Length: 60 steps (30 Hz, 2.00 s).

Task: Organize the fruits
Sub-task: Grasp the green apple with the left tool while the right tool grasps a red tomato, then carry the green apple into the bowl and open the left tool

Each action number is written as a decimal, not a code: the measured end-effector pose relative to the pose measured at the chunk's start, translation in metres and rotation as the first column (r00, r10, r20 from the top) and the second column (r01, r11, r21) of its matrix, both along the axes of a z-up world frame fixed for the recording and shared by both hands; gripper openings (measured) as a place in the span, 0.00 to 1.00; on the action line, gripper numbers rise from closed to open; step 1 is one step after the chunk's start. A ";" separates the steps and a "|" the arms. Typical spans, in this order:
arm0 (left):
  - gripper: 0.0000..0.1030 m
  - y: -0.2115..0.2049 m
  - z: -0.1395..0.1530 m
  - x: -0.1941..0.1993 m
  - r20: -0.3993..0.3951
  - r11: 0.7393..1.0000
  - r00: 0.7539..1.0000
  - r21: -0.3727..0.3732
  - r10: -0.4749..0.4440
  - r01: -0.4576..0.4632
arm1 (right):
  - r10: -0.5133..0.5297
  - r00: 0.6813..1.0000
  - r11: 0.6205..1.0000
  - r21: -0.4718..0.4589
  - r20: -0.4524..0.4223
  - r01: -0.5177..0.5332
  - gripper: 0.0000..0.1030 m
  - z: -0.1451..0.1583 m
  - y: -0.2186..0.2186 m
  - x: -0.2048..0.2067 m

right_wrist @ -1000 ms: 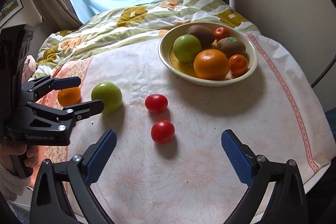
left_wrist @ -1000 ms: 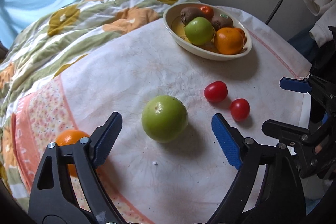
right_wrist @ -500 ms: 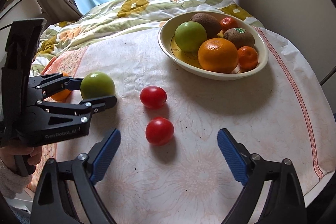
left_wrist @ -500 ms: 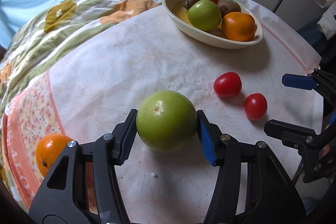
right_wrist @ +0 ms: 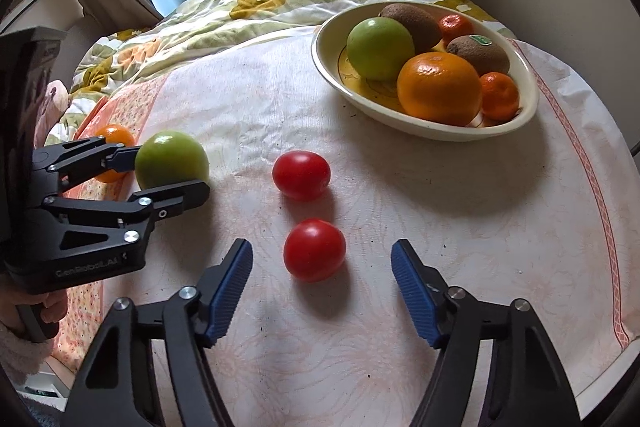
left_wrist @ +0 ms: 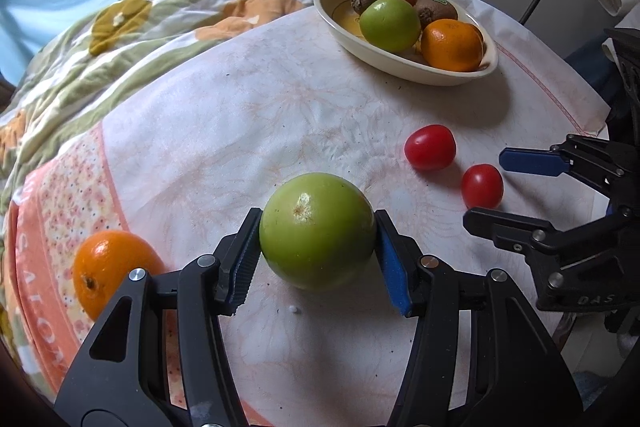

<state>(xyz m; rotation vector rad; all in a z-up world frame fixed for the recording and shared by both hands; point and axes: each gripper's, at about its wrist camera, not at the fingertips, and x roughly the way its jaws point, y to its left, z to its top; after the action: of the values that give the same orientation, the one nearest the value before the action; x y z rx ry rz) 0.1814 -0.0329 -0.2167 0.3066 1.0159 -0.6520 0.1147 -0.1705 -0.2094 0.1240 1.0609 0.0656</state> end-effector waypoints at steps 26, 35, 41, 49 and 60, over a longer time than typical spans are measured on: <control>0.56 0.029 0.038 -0.023 0.029 0.998 0.998 -0.045 0.055 -0.054 | 0.020 1.000 0.997 -0.073 0.024 -0.018 0.29 0.010 0.015 -0.005; 0.56 0.031 0.083 -0.022 0.042 0.989 0.994 -0.111 0.101 -0.096 | -0.002 0.998 0.999 -0.034 0.068 0.004 0.29 0.061 0.011 -0.014; 0.56 0.016 0.114 -0.014 0.087 0.984 0.989 -0.142 0.121 -0.108 | -0.003 0.993 1.000 -0.027 0.114 0.006 0.29 0.097 -0.004 -0.015; 0.56 -0.022 0.138 -0.001 0.118 0.970 0.973 -0.165 0.197 -0.176 | 0.062 0.988 0.998 -0.024 0.139 -0.059 0.29 0.119 -0.042 0.008; 0.56 -0.106 0.128 0.038 0.090 0.955 0.961 -0.164 0.262 -0.245 | 0.163 0.976 0.987 -0.032 0.143 -0.160 0.29 0.122 -0.114 0.058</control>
<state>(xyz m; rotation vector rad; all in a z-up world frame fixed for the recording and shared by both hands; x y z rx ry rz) 0.2190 -0.1389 -0.0890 0.0750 0.8752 -0.4695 0.1723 -0.2846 -0.0874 0.0142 0.9245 0.2082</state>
